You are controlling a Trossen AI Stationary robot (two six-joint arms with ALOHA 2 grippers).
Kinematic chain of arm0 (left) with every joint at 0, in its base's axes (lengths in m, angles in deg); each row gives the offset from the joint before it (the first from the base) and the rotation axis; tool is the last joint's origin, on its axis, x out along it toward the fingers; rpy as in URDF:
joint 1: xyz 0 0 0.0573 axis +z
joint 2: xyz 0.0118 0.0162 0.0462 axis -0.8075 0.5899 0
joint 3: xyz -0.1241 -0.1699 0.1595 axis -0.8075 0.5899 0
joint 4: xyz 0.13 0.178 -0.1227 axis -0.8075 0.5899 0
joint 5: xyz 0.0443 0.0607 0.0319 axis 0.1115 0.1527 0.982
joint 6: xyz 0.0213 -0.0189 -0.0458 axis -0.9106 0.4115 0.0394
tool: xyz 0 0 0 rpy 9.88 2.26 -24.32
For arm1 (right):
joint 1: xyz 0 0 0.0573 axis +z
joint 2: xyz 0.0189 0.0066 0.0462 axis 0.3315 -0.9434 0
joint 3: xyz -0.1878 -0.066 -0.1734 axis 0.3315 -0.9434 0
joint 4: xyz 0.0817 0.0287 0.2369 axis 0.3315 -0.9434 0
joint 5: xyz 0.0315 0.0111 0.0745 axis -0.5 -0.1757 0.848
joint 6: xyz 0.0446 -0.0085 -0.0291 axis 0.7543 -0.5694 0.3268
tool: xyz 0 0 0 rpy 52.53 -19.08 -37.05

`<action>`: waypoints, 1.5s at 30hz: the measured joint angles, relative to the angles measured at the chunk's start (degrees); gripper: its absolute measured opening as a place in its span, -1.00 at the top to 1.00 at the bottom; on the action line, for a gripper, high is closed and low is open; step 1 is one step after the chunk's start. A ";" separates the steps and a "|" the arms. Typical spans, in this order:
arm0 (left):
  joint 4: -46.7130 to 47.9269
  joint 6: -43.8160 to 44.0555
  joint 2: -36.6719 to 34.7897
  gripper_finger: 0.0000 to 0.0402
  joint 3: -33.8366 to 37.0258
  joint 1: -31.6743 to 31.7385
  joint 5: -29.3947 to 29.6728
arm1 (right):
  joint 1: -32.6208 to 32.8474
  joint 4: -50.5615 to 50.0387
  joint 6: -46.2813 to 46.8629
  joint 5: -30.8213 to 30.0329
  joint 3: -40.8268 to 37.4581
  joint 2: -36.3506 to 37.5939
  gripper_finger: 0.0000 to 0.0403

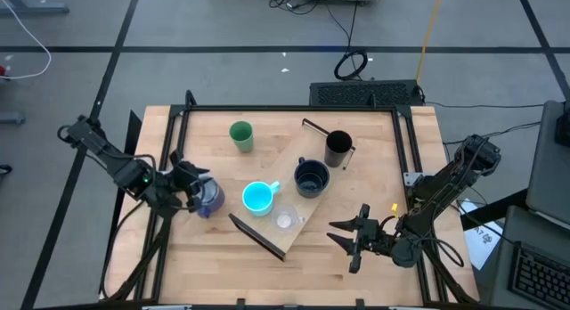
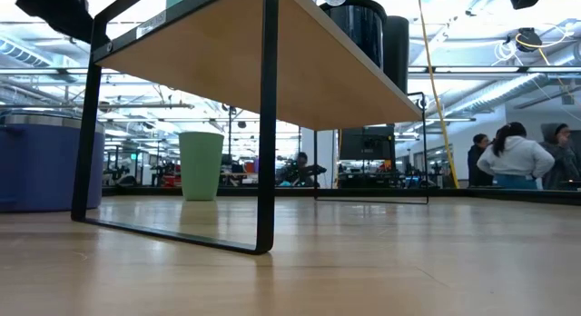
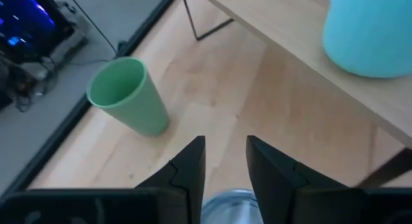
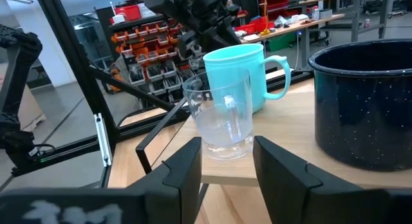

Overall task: Stack small to large cups/mugs on shelf
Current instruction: Put the purple cup on the shelf aligned with the dark blue cup

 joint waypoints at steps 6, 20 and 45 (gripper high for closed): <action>-0.24 -4.72 -0.02 0.43 0.00 1.50 2.21 | 0.00 0.00 0.00 -0.04 0.00 0.00 0.35; -6.13 -15.47 0.17 0.43 0.00 2.71 1.89 | 0.00 0.94 2.11 -0.09 0.00 0.00 0.35; -20.73 -31.94 -4.20 0.43 -0.02 20.73 -22.76 | -0.37 3.57 -0.44 -0.31 0.00 -0.02 0.35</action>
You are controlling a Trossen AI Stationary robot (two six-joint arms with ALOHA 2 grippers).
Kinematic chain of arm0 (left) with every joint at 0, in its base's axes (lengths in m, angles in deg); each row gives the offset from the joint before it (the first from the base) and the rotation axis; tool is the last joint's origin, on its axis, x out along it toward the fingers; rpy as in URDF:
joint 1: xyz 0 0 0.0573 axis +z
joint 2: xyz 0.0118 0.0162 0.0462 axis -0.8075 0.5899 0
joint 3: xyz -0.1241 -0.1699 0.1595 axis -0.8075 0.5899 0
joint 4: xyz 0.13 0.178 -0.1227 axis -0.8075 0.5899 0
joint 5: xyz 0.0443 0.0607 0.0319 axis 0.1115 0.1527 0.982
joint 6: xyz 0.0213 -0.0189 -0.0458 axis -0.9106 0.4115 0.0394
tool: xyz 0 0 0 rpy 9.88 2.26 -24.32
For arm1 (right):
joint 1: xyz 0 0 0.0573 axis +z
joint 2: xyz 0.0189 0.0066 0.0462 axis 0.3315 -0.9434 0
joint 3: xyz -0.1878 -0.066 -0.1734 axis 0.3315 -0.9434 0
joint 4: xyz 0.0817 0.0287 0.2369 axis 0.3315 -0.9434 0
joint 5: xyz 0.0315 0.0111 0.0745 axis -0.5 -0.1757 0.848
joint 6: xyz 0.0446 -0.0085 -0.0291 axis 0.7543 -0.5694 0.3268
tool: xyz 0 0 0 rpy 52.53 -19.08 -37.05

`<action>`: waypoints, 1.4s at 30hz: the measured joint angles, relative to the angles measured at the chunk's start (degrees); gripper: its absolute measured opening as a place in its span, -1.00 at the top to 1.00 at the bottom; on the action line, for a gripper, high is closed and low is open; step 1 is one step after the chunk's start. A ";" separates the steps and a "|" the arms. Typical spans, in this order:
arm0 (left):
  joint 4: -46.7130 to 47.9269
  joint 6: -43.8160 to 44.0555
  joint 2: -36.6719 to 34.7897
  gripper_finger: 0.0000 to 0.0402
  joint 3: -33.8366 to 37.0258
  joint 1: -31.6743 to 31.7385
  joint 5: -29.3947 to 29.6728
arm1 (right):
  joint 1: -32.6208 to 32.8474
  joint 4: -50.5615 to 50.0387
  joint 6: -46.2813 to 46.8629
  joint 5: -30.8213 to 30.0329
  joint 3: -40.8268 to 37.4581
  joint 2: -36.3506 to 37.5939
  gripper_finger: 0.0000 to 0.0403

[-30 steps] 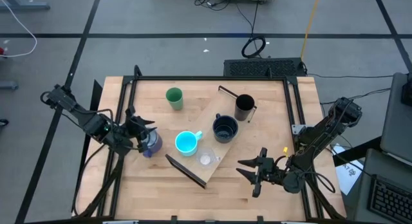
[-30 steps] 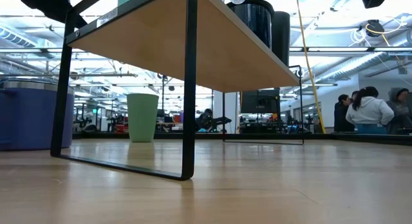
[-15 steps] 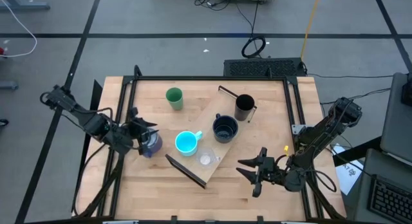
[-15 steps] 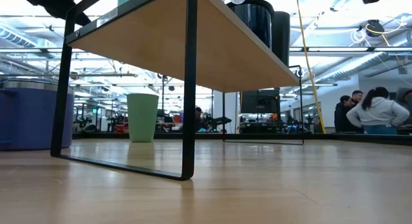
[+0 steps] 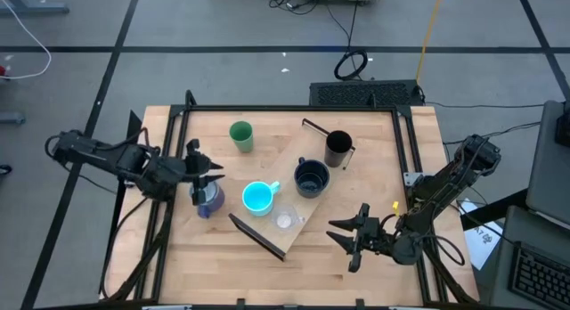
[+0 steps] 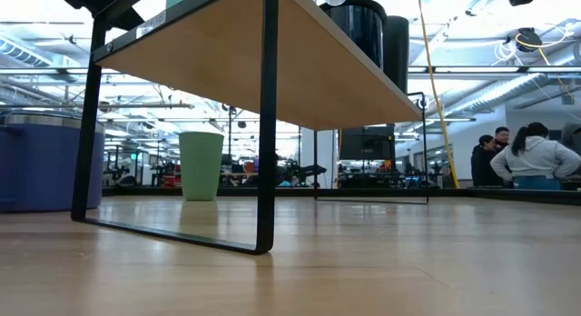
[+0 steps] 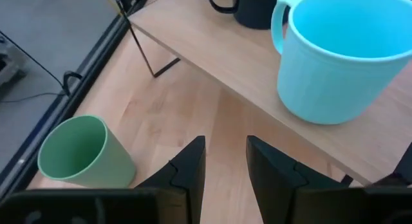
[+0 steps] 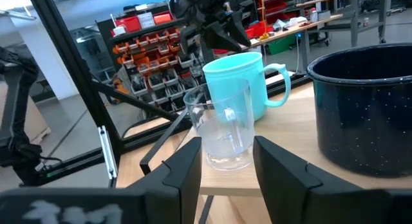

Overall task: Stack small to large cups/mugs on shelf
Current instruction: Put the purple cup on the shelf aligned with the dark blue cup

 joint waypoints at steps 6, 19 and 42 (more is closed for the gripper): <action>-0.17 -3.50 0.02 0.43 0.00 5.87 -4.58 | 0.00 -2.08 -0.20 -0.01 0.00 0.00 0.35; -10.50 -24.34 4.13 0.43 0.00 14.98 -5.58 | 0.17 -2.91 1.49 0.40 0.00 -0.02 0.35; 2.81 -19.70 4.34 0.42 0.00 19.99 -15.76 | 0.17 -4.07 0.45 0.66 0.00 -0.04 0.35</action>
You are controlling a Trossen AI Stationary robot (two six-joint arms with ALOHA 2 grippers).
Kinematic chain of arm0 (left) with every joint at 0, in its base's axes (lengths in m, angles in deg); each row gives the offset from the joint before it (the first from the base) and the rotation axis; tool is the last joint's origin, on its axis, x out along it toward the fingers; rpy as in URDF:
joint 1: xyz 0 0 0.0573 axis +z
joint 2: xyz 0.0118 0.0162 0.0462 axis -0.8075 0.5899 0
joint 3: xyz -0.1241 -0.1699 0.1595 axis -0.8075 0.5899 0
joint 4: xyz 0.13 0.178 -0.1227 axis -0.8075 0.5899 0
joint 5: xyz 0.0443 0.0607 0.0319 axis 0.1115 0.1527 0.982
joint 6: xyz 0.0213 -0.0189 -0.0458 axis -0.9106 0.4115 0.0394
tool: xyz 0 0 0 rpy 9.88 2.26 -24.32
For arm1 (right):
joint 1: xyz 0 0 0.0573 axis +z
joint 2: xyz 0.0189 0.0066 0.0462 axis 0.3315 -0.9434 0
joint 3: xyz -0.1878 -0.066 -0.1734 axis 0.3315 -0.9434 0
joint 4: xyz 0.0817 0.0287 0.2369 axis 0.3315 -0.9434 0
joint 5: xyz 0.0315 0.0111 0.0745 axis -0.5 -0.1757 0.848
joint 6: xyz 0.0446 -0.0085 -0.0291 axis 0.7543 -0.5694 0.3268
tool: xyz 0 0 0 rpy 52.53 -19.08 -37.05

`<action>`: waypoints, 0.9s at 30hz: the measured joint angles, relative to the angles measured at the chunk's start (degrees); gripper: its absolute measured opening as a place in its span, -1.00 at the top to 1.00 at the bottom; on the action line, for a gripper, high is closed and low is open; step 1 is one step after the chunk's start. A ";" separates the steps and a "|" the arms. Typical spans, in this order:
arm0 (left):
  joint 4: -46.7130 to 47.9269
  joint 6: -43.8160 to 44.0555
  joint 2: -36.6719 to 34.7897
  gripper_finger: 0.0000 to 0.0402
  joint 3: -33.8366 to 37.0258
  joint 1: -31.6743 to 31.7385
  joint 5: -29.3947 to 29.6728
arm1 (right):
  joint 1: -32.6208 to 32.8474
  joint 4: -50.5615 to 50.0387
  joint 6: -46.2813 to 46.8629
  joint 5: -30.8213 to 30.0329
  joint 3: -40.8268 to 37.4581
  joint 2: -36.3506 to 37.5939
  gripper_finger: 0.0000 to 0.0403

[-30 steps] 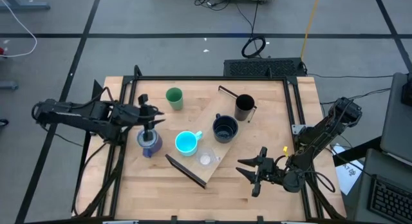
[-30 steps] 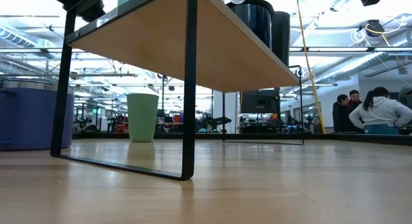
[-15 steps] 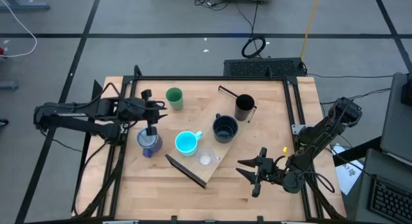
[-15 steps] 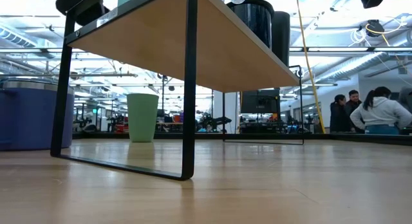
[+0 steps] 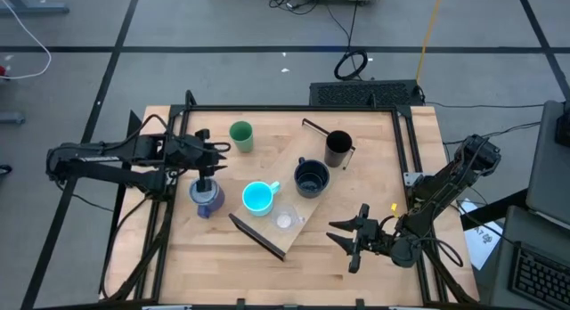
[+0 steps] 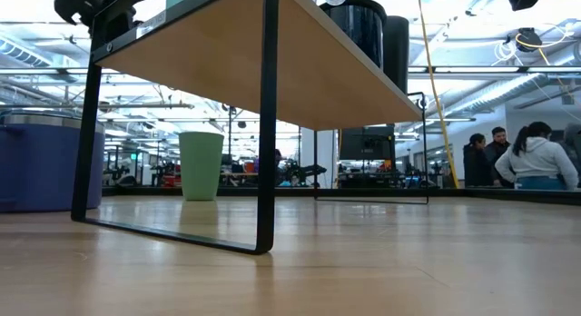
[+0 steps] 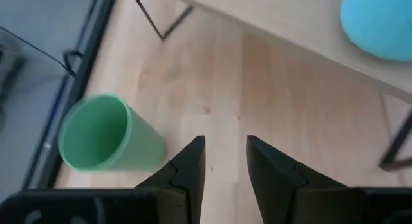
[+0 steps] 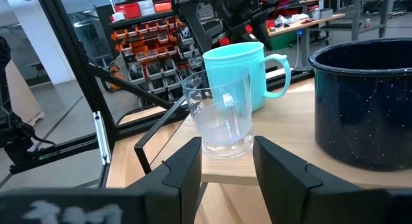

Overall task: Stack small to large cups/mugs on shelf
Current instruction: Put the purple cup on the shelf aligned with the dark blue cup

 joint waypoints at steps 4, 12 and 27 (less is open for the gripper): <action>5.08 3.02 0.00 0.42 0.00 -0.42 -1.15 | 0.00 -0.03 -0.23 0.00 0.00 0.00 0.35; 14.19 8.70 0.00 0.42 0.00 -1.78 -1.42 | 0.00 -0.52 -0.25 0.02 0.00 0.00 0.35; 17.28 16.97 0.00 0.04 0.00 -7.08 -0.15 | 0.00 -0.63 -0.49 0.03 0.00 0.00 0.35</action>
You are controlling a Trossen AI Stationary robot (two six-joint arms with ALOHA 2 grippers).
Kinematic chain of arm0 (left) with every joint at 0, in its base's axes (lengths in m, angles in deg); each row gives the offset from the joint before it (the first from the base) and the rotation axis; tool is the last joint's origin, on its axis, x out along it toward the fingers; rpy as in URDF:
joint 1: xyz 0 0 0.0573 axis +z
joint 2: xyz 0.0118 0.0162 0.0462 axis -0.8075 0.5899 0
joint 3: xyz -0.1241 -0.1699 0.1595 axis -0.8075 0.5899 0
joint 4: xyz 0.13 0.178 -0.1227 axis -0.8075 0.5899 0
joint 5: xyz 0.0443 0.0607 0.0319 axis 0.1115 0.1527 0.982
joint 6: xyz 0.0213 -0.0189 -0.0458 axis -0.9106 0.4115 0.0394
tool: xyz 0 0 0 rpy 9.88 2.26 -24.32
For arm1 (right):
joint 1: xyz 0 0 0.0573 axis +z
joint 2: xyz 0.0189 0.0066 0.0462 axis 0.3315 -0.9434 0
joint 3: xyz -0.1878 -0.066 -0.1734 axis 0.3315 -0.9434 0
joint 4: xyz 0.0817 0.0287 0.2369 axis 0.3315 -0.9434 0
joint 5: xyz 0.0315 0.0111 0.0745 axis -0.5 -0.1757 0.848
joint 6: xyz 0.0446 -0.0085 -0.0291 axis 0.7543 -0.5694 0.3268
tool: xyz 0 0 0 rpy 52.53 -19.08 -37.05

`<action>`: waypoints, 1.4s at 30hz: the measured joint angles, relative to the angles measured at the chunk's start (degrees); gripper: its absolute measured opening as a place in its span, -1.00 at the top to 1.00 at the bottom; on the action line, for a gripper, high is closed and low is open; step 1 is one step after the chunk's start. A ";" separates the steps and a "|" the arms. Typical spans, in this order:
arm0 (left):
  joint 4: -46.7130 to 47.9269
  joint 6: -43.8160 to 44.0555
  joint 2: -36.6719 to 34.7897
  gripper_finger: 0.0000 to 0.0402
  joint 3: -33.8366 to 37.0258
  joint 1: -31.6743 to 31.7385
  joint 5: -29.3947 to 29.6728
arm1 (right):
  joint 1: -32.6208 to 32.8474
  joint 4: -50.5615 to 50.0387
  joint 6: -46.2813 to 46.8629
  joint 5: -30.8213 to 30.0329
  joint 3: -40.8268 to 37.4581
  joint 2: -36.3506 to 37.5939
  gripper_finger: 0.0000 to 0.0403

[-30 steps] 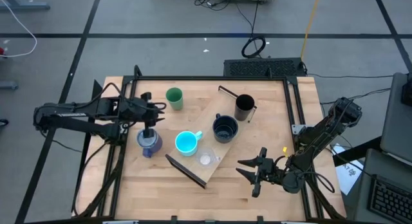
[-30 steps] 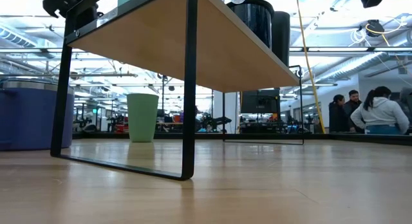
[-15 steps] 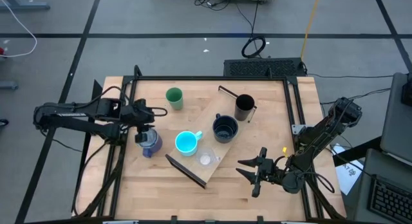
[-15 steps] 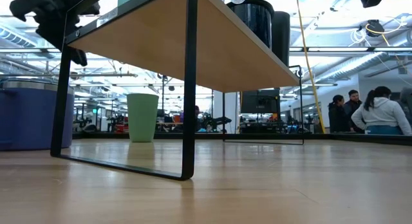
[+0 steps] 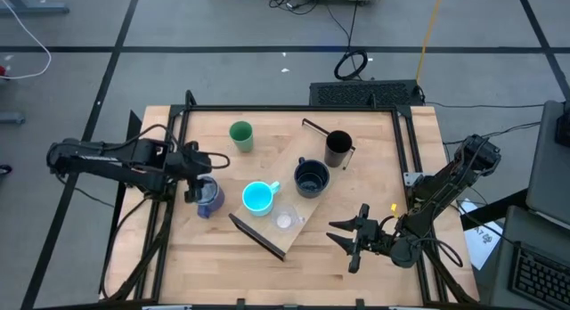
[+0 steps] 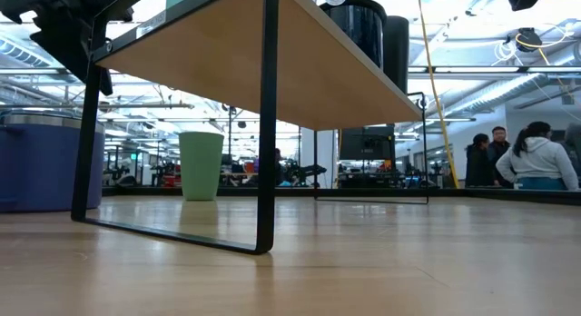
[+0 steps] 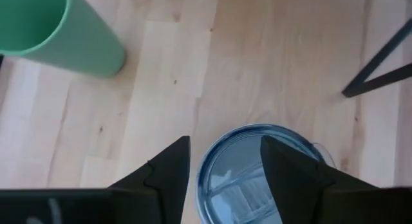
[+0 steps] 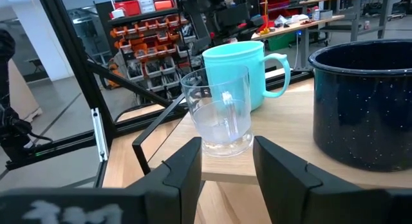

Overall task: Stack small to large cups/mugs on shelf
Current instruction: Put the purple cup on the shelf aligned with the dark blue cup

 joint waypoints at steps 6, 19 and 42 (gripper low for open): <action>1.55 6.59 0.00 0.08 0.00 -3.37 0.33 | 0.00 -0.35 0.00 0.01 0.00 0.00 0.35; 6.39 33.87 0.08 0.08 -0.51 -22.90 4.48 | 0.00 -0.61 -1.32 0.01 0.00 0.00 0.35; -3.30 -11.45 7.08 0.08 -10.75 -3.10 18.20 | 0.00 -0.63 -2.60 0.01 0.00 0.00 0.35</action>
